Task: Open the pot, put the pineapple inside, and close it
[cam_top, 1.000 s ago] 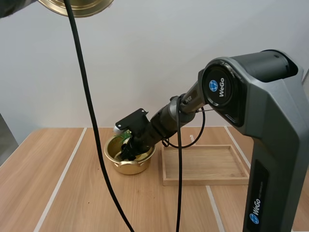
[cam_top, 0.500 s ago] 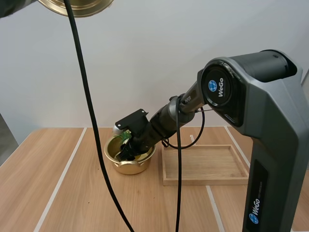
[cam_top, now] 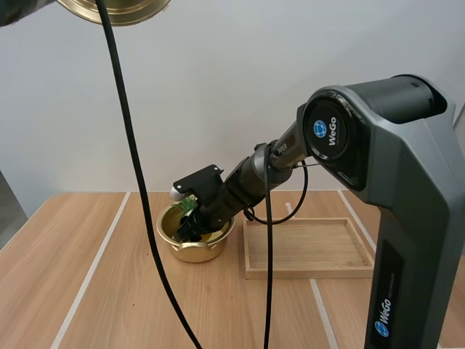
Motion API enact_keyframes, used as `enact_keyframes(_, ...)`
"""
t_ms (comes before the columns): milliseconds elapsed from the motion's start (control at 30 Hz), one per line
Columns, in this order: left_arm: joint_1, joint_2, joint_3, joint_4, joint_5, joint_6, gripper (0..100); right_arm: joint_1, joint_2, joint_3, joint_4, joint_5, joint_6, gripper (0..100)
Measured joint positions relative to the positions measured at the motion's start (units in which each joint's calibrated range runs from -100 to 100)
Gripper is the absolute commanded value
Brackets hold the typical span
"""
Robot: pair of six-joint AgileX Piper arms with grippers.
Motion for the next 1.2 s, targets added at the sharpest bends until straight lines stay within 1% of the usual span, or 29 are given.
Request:
enact_keyframes(233, 0.00, 0.0, 0.0, 0.0, 0.0, 0.0, 0, 0.0, 0.0, -0.2, -0.3, 0.6, 0.8, 0)
enact_keyframes(267, 0.00, 0.0, 0.0, 0.0, 0.0, 0.0, 0, 0.0, 0.0, -0.2, -0.3, 0.8, 0.8, 6)
enact_keyframes(300, 0.00, 0.0, 0.0, 0.0, 0.0, 0.0, 0, 0.0, 0.0, -0.2, -0.3, 0.8, 0.8, 22)
enact_keyframes(333, 0.00, 0.0, 0.0, 0.0, 0.0, 0.0, 0, 0.0, 0.0, -0.2, -0.3, 0.8, 0.8, 45)
enact_keyframes(400, 0.00, 0.0, 0.0, 0.0, 0.0, -0.1, 0, 0.0, 0.0, -0.2, -0.3, 0.8, 0.9, 100)
enact_keyframes(900, 0.00, 0.0, 0.0, 0.0, 0.0, -0.1, 0, 0.1, -0.4, -0.3, -0.1, 1.6, 1.3, 100)
enact_keyframes(1200, 0.00, 0.0, 0.0, 0.0, 0.0, -0.1, 0, 0.0, -3.7, 0.6, -1.3, 1.6, 1.6, 100)
